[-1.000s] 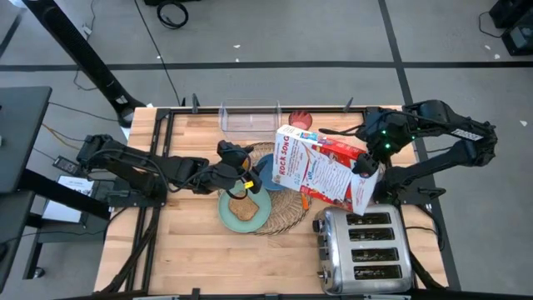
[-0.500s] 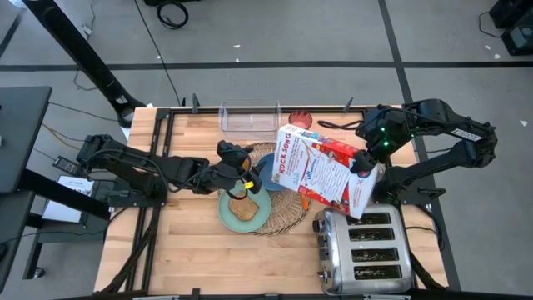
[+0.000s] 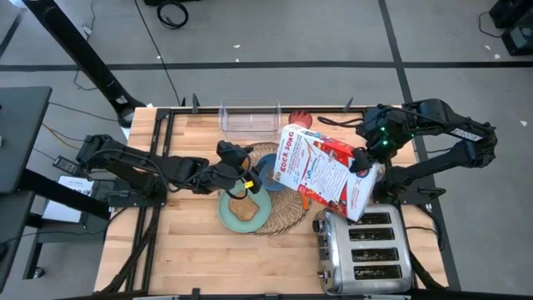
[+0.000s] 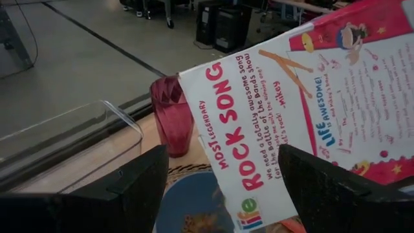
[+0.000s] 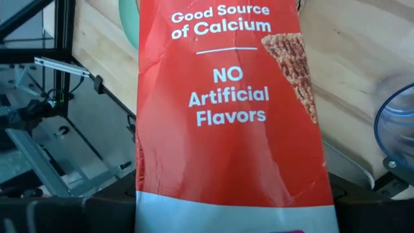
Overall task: Arrange a breakfast setting
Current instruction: Pour the cereal into the blue bowl
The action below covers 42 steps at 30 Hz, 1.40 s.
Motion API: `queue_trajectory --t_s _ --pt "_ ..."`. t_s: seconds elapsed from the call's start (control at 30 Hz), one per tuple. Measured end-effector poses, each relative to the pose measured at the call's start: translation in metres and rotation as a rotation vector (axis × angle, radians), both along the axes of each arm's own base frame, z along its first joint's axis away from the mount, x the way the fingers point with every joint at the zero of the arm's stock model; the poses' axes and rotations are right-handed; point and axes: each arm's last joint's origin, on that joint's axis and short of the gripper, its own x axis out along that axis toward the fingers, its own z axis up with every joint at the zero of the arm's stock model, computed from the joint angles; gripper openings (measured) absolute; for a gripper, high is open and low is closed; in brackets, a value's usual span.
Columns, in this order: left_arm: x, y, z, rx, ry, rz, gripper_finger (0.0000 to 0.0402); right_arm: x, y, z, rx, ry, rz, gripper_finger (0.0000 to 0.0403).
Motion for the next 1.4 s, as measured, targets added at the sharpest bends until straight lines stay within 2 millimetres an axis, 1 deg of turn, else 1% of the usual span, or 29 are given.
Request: queue_trajectory --t_s 0.27,0.67,1.0,1.4 --pt "-0.001 0.0 0.001 -0.007 -0.008 0.003 0.0297 0.0 0.0 0.0 0.051 0.018 -0.069 0.0233" --pt "-0.001 0.0 0.001 0.016 0.014 -0.006 0.0298 0.003 -0.003 0.002 0.08 -0.004 -0.115 0.0233" --pt "-0.003 0.0 0.003 0.019 0.013 -0.011 0.0298 0.007 -0.004 0.003 0.15 -0.012 -0.114 0.0233" --pt "-0.002 0.0 0.003 0.026 0.02 -0.022 0.0298 0.016 -0.008 -0.001 0.156 0.009 -0.107 0.0233"
